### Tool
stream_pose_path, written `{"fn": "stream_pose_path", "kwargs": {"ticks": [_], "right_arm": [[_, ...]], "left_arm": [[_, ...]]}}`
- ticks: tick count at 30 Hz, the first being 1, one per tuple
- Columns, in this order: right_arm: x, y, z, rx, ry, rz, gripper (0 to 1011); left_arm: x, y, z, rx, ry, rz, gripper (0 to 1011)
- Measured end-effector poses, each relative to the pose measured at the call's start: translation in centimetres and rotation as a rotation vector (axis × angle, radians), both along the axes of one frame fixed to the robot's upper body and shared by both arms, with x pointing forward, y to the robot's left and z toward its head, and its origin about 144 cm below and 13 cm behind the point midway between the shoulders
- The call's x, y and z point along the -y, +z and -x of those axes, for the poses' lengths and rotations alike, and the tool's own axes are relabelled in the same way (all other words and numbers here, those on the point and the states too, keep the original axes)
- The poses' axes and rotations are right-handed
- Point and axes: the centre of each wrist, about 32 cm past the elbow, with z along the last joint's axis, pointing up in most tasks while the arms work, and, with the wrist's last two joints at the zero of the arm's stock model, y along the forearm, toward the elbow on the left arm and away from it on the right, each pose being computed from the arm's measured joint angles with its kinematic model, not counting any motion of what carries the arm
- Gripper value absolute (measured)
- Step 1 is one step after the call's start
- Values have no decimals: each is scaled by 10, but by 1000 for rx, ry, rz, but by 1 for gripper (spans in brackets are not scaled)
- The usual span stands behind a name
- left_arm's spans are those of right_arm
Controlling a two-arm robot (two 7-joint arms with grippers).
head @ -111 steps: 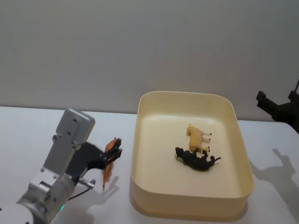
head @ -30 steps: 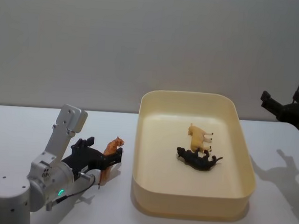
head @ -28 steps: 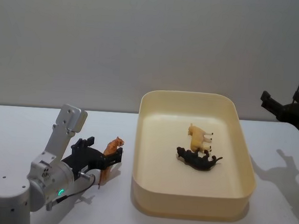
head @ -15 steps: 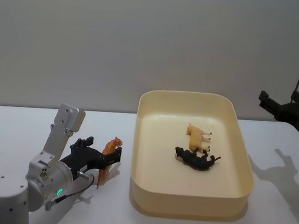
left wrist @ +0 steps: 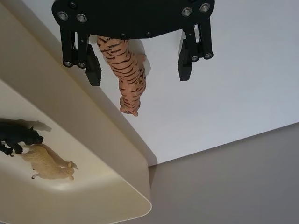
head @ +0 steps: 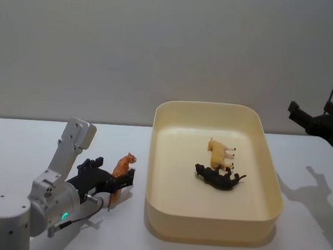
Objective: Pick up the toy alternately with two hands and place it into the central storage box.
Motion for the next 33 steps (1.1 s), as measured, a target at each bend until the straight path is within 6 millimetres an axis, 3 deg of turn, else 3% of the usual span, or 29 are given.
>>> {"fn": "stream_pose_path", "kwargs": {"ticks": [6,11,28,33], "right_arm": [[0,0,0,0,0,0,1001],[0,0,0,0,0,0,1001],[0,0,0,0,0,0,1001],[0,0,0,0,0,0,1001]], "left_arm": [[0,1,0,-11,-3,-8,972],[0,1,0,-15,-4,-11,868],[0,1,1,-23,-6,-18,327],[1,2,1,-10,-10,-27,295]]}}
